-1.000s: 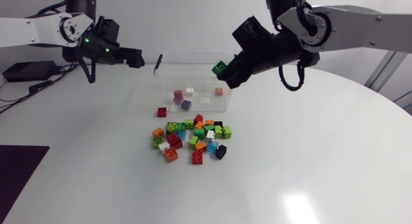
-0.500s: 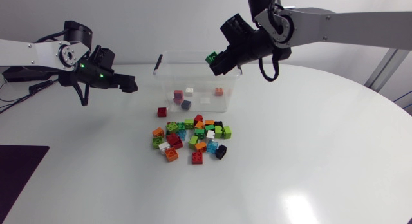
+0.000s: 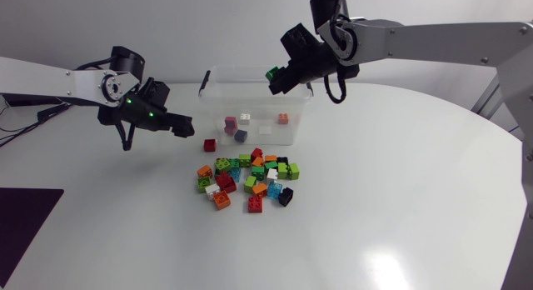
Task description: Place the duplo bricks in the container
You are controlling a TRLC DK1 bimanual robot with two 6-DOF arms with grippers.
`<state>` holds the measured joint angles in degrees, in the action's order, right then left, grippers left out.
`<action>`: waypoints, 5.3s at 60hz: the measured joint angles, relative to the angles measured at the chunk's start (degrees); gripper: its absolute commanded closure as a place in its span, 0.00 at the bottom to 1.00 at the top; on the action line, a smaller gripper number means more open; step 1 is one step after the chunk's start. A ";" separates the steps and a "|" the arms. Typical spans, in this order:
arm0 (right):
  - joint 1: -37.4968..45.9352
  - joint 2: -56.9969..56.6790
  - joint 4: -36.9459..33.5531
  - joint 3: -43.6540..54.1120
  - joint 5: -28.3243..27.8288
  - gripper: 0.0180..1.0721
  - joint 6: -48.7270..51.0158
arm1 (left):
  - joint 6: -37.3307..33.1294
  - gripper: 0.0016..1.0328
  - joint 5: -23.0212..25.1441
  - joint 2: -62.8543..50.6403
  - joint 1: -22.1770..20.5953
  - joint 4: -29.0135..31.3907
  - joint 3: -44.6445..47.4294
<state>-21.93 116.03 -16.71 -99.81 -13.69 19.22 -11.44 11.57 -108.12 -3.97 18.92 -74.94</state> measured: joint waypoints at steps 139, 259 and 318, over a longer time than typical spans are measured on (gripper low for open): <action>-2.19 -34.07 5.42 44.85 -1.11 0.04 1.86 | -54.62 0.06 24.20 -23.32 2.75 11.21 -20.39; -4.35 -13.22 -3.48 35.30 11.76 0.14 -10.86 | -48.63 0.75 24.41 -3.26 1.14 13.14 -6.58; -6.51 0.22 -9.31 23.52 18.08 0.37 -20.79 | -21.46 0.78 13.31 11.43 -9.25 -4.28 -2.93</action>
<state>-28.45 116.25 -26.02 -76.29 4.38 -1.56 -32.91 24.88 -96.68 -13.21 14.63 -77.87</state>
